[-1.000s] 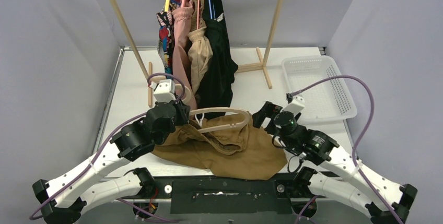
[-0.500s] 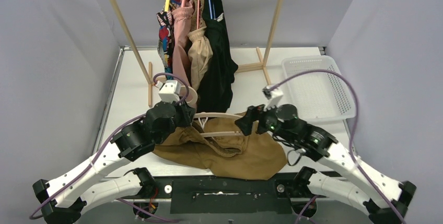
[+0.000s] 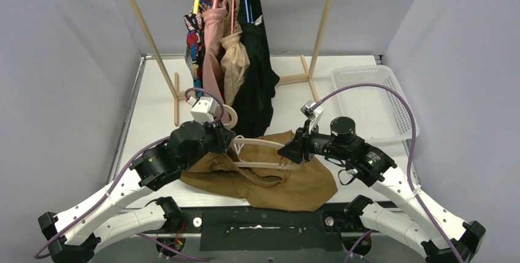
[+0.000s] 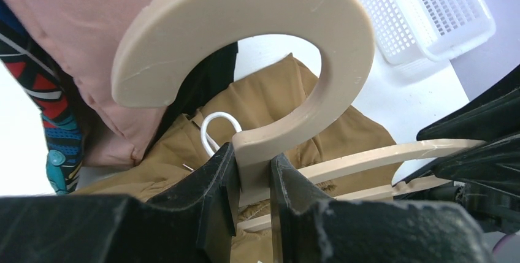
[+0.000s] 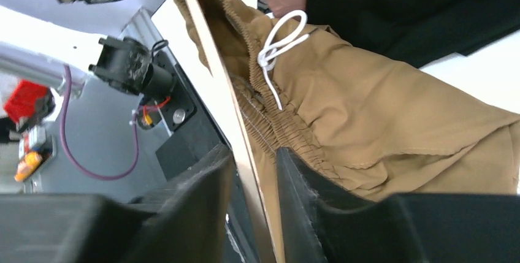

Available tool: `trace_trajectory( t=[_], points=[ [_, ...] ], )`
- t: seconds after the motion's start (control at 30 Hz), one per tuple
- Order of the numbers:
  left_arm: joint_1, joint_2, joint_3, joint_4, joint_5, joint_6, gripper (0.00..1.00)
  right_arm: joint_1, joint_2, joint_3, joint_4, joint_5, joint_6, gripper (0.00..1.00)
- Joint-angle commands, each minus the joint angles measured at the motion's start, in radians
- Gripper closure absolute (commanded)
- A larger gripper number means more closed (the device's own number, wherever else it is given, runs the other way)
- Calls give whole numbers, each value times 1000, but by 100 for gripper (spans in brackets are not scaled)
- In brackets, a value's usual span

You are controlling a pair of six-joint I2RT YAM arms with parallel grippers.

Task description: Remove the shorts from the hanger

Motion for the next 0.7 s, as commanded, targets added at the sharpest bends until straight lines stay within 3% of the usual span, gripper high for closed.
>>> trace_trajectory(
  t=[0.0, 0.1, 0.23, 0.3, 0.57, 0.67],
  points=[
    [2, 10, -3, 126, 71, 10, 100, -17, -4, -4, 23, -147, -9, 75],
    [2, 37, 11, 135, 82, 11, 100, -17, -4, -13, 19, -150, -4, 91],
    [2, 37, 16, 139, 90, 14, 100, -19, -8, -29, 29, -139, 5, 100],
    [2, 27, 8, 137, 86, 21, 100, -19, -20, -32, 19, -112, 8, 100],
    [2, -26, -17, 74, 31, 2, 52, -23, -161, -52, -125, -57, 39, 100],
    [2, -52, -35, 64, 14, -9, 46, -24, -230, -57, -183, -22, 50, 100]
  ],
)
